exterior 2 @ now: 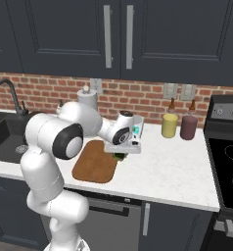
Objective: Pick up the sponge from the counter and clean the cutting board by briefly scrubbing or pressing down on the cutting board. Once finished, release the sponge.
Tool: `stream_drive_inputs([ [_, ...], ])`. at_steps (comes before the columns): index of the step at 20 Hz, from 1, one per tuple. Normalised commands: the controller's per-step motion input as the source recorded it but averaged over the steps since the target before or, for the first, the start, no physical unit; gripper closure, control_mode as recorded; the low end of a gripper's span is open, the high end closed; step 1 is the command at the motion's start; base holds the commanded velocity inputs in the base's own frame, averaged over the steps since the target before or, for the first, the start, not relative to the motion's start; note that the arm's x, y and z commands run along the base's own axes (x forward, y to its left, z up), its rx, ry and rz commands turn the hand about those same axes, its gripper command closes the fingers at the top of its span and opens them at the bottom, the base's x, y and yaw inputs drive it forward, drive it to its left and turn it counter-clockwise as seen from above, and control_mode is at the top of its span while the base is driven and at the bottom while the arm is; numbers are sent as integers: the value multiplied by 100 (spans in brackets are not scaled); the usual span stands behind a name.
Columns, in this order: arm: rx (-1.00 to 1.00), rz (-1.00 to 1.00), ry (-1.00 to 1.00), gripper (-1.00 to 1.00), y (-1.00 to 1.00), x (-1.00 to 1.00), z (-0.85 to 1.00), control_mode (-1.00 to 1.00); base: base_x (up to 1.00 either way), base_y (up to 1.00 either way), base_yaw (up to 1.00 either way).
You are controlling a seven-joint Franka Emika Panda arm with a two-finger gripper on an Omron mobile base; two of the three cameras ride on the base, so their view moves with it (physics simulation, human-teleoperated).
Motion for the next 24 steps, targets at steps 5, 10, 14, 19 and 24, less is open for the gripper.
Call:
stream_drive_inputs([
  [5, 0, 0, 0, 100, -58, 3, 16, -100, 0, 0, 0],
  [10, 0, 0, 0, 100, -55, -5, 14, -100, 0, 0, 0],
  [14, 0, 0, 0, 100, -29, -12, 2, -100, 0, 0, 0],
  [19, 0, 0, 0, -100, 0, 0, -1, -100, 0, 0, 0],
  [24, 0, 0, 0, -100, 0, 0, 0, -100, 0, 0, 0],
])
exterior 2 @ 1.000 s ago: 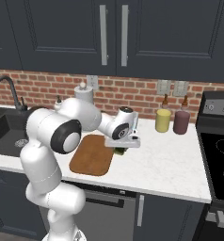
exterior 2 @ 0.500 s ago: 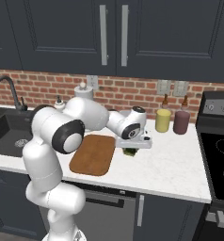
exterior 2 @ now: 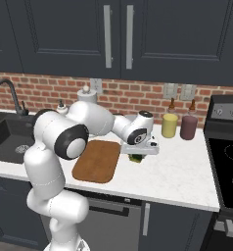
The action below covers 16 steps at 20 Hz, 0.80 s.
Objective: Pick up the sponge from the counter and clean the cutting board by briefly scrubbing or pressing down on the cutting board. Once finished, release the sponge.
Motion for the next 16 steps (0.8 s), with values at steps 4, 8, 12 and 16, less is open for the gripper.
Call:
stream_drive_inputs([
  [4, 0, 0, 0, -100, 0, 0, 0, -100, 0, 0, 0],
  [8, 0, 0, 0, -100, 0, 0, 0, -100, 0, 0, 0],
  [12, 0, 0, 0, -100, 5, 0, 0, -100, 0, 0, 0],
  [16, 0, 0, 0, -100, 13, 0, 3, -100, 0, 0, 0],
])
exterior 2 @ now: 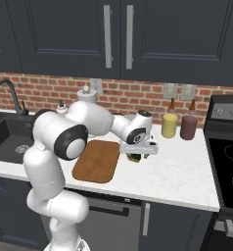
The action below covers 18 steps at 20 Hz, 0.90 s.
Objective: Pick up the sponge from the counter and clean the cutting board by briefly scrubbing or pressing down on the cutting board. Once finished, release the sponge.
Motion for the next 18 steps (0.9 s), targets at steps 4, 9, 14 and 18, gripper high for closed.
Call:
stream_drive_inputs([
  [4, 0, 0, 0, -100, 26, -35, 4, -100, 0, 0, 0],
  [9, -15, 0, -3, -100, 32, -37, -44, -100, 0, 0, 0],
  [14, -25, 0, -8, -100, 20, -3, -89, -100, 0, 0, 0],
  [18, -9, 0, -8, -100, 6, -11, -7, -100, 0, 0, 0],
])
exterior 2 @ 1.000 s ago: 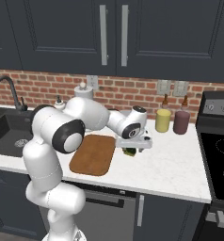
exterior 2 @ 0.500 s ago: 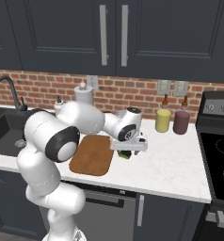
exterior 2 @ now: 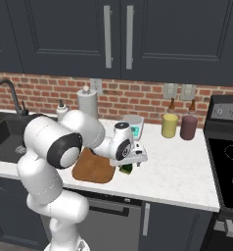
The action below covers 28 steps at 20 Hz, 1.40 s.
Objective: Pick up the sponge from the counter and clean the cutting board by briefly scrubbing or pressing down on the cutting board. Once finished, release the sponge.
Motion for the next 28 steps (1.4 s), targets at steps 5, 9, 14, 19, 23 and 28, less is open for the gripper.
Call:
stream_drive_inputs([
  [5, 0, 2, -9, -100, 2, -15, 66, -100, 0, 0, 0],
  [9, 0, 2, -10, -100, 0, -4, 85, -100, 0, 0, 0],
  [14, 0, 1, -5, -100, 0, 0, 75, -100, 0, 0, 0],
  [19, 0, 1, -3, -100, 2, -25, 65, -100, 0, 0, 0],
  [23, 0, 3, 0, -100, 11, -65, 51, -100, 0, 0, 0],
  [28, 0, 7, 0, -100, 32, -81, 29, -100, 0, 0, 0],
])
